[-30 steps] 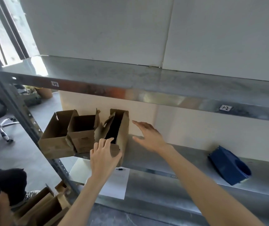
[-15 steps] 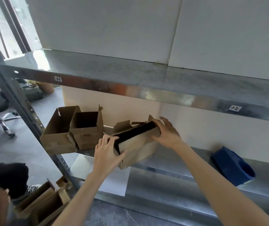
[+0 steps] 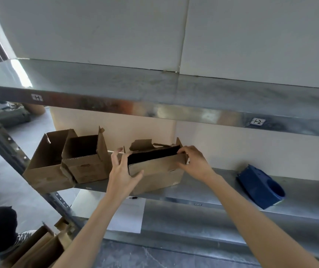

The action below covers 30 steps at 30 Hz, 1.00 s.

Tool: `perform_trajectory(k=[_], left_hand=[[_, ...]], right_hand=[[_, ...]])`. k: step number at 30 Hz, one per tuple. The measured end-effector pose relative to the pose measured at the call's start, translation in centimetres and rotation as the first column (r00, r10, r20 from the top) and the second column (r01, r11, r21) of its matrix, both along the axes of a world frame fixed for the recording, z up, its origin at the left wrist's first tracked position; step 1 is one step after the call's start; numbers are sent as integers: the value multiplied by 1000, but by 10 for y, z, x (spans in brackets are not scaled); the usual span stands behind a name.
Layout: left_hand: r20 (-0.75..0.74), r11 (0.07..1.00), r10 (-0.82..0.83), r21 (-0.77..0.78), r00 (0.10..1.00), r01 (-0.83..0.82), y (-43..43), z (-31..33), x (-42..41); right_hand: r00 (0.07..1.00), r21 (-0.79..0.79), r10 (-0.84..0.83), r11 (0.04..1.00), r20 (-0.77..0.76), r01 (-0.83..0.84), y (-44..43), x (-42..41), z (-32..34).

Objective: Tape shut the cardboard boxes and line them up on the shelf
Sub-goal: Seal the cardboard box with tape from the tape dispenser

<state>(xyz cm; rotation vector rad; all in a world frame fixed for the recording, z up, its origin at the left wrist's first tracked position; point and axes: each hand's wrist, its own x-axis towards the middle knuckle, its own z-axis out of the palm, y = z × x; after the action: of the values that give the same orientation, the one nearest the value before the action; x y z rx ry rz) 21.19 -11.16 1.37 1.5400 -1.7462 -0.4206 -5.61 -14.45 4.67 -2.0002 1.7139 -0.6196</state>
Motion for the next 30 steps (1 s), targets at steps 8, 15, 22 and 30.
perform_trajectory(k=[8,15,22,30], left_hand=[[-24,984,-181,-6,983,181,-25,-5,-68],[-18,959,-284,-5,959,284,-38,-5,-123],[-19,956,-291,-38,957,290,-37,-7,-110],[13,916,-396,70,918,394,-39,-5,-52]], right_hand=[[985,-43,-174,984,-15,173,35,-69,5],[955,-36,-293,956,-36,292,57,-119,8],[971,-1,-236,972,-23,236,40,-119,3],[988,22,-154,988,7,154,-4,-103,2]])
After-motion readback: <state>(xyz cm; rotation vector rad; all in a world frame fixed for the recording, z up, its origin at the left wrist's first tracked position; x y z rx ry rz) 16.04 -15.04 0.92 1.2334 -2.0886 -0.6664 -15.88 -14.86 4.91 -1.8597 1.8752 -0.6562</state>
